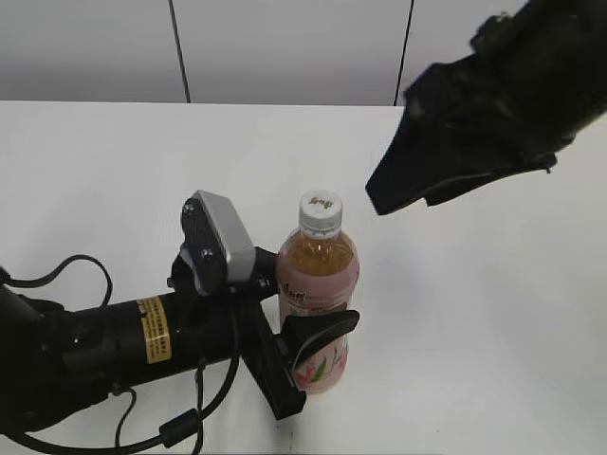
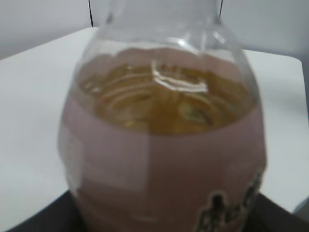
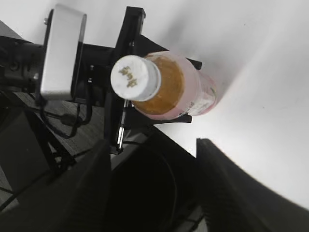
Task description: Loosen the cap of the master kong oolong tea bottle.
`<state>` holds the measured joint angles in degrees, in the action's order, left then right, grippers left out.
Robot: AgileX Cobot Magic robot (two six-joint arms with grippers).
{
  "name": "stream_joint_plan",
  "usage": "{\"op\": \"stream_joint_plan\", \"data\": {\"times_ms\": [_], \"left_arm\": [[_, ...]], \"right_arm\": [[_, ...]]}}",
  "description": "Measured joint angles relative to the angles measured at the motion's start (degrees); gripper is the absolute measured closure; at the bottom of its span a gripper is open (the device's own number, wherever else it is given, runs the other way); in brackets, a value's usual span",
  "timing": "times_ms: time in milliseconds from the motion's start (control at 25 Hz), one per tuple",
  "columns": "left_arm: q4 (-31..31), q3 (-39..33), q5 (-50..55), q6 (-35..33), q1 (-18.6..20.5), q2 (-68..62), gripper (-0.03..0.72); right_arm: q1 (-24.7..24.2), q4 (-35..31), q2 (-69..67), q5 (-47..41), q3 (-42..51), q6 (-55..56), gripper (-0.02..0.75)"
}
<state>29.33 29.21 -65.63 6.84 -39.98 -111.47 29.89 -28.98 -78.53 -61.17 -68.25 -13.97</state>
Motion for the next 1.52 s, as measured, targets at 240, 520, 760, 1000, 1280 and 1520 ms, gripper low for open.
{"op": "stream_joint_plan", "data": {"times_ms": [240, 520, 760, 1000, 1280, 1520], "left_arm": [[-0.2, -0.2, -6.2, -0.1, 0.1, -3.7, 0.301], [-0.4, -0.2, -6.5, -0.1, 0.1, -3.8, 0.301], [-0.4, -0.2, -6.6, -0.2, 0.1, -3.9, 0.301], [-0.4, -0.2, -6.6, -0.2, 0.1, -3.9, 0.301], [-0.4, -0.2, -6.6, -0.2, 0.1, -3.9, 0.301], [-0.4, -0.2, -6.7, -0.2, 0.1, -4.0, 0.301]], "right_arm": [[5.4, 7.3, -9.3, -7.6, -11.4, 9.8, 0.320], [5.7, 8.0, -13.5, -8.3, -20.2, 15.4, 0.320], [8.4, 10.2, -17.8, -8.5, -20.8, 18.1, 0.320], [12.0, 17.4, -18.9, -8.6, -20.8, 20.8, 0.320], [13.1, 17.1, -19.7, -8.6, -20.8, 21.8, 0.320], [13.2, 16.4, -21.3, -8.6, -20.8, 22.3, 0.325]]}}
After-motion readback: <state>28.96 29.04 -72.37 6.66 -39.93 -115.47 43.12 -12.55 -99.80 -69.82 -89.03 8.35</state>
